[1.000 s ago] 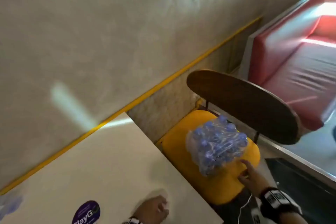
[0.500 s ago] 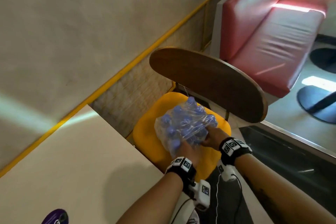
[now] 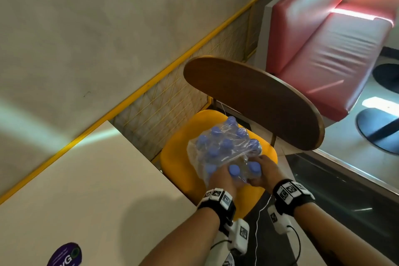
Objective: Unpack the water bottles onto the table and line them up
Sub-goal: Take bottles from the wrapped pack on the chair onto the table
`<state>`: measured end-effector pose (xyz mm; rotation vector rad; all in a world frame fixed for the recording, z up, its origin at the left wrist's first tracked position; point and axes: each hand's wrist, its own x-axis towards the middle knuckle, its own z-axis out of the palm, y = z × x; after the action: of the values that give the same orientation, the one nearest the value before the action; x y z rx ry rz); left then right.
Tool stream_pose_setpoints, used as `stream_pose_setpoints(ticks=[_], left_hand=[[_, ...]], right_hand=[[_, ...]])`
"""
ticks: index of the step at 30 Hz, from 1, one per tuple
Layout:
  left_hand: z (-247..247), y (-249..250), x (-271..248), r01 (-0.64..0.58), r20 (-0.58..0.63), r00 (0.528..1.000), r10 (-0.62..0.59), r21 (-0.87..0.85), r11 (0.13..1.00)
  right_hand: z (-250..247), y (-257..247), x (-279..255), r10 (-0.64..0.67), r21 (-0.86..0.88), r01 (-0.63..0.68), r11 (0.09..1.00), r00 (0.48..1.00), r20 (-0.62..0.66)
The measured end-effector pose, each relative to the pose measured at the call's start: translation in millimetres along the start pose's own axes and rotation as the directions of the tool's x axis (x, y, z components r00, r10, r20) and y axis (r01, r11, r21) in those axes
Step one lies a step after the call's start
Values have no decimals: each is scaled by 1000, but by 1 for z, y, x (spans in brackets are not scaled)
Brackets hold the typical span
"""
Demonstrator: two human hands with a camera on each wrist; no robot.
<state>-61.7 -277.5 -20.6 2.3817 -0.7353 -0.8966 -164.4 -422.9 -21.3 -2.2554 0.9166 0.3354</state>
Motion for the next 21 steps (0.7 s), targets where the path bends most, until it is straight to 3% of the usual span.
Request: stream_pose_setpoints(ticks=[5, 7, 11, 14, 17, 21], left_hand=[[-37, -15, -49, -153, 125, 980, 156, -36, 988], [-71, -42, -73, -114, 93, 988, 127, -130, 985], [-139, -133, -118, -57, -6, 998, 57, -46, 997], [-185, -222, -161, 90, -167, 981, -103, -83, 993], [-220, -310, -218, 237, -293, 918, -267, -132, 962], [-237, -419, -298, 402, -345, 821, -454, -214, 890]], right_hand=[[6, -9, -62, -49, 154, 55, 987, 998, -45], [17, -24, -81, -87, 165, 87, 982, 996, -8], [66, -72, -87, -233, 42, 230, 972, 965, 119], [97, -146, -92, -360, 21, 367, 930, 897, 257], [137, -231, -92, -496, 63, 512, 857, 783, 376], [233, -322, -90, -607, 105, 635, 766, 659, 443]])
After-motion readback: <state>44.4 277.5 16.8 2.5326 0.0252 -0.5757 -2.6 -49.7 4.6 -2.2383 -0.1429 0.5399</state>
